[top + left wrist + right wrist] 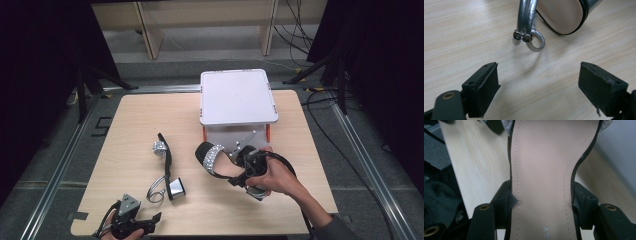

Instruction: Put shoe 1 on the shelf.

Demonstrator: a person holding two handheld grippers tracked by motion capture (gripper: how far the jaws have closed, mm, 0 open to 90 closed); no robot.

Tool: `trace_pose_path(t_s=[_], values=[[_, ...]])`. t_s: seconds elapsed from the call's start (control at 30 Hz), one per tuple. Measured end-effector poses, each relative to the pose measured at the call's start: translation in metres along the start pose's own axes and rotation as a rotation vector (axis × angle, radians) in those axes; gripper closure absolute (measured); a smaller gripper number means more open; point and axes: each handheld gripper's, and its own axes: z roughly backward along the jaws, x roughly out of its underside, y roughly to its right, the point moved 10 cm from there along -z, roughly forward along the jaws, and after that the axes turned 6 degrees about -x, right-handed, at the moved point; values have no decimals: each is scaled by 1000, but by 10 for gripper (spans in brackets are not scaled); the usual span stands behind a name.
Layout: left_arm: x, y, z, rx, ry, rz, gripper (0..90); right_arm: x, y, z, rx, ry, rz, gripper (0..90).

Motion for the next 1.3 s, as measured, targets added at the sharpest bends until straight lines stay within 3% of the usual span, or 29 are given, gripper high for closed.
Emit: trace_pose_path(t_s=[0.13,0.17,0.27,0.3,0.33,0.4,0.43,0.47,0.6,0.77,0.83,0.93,1.0,1.07,1.13,1.17,1.2,1.23,1.3], values=[[-1,4,2,26,6,7,158,-26,-10,19,-10,31,-13,431],[0,2,2,25,2,-6,158,-33,-7,22,-7,52,29,431],[0,2,2,23,0,-3,159,-57,-7,39,-5,99,14,431],[-1,4,2,23,10,22,159,-62,-5,43,-3,104,18,431],[0,3,3,27,-3,-1,159,-68,-2,48,4,111,29,431],[0,1,1,10,-1,0,158,-80,1,56,20,128,7,431],[-1,3,2,27,2,-2,159,-86,4,61,18,134,-2,431],[0,3,2,22,2,0,159,-93,9,65,28,145,3,431],[-1,1,1,9,2,-2,159,-119,31,81,60,164,-51,431],[0,4,2,30,-4,-5,158,-138,63,89,130,144,-191,431],[0,3,1,15,-5,-2,159,-146,80,90,160,143,-209,431],[0,5,2,33,0,0,158,-156,102,89,182,142,-308,431],[0,3,1,23,-6,-4,159,-161,118,88,188,141,-340,431],[-1,5,2,35,6,17,159,-163,132,88,205,137,-422,431],[0,1,2,15,1,5,158,-164,145,87,230,131,-462,431],[0,3,2,33,1,-3,159,-164,150,86,238,127,-498,431],[0,2,1,14,3,0,159,-164,153,86,240,130,-524,431],[0,5,2,36,-3,-1,159,-164,158,85,245,133,-537,430],[0,6,2,40,-2,-7,158,-164,165,82,248,126,-601,430]])
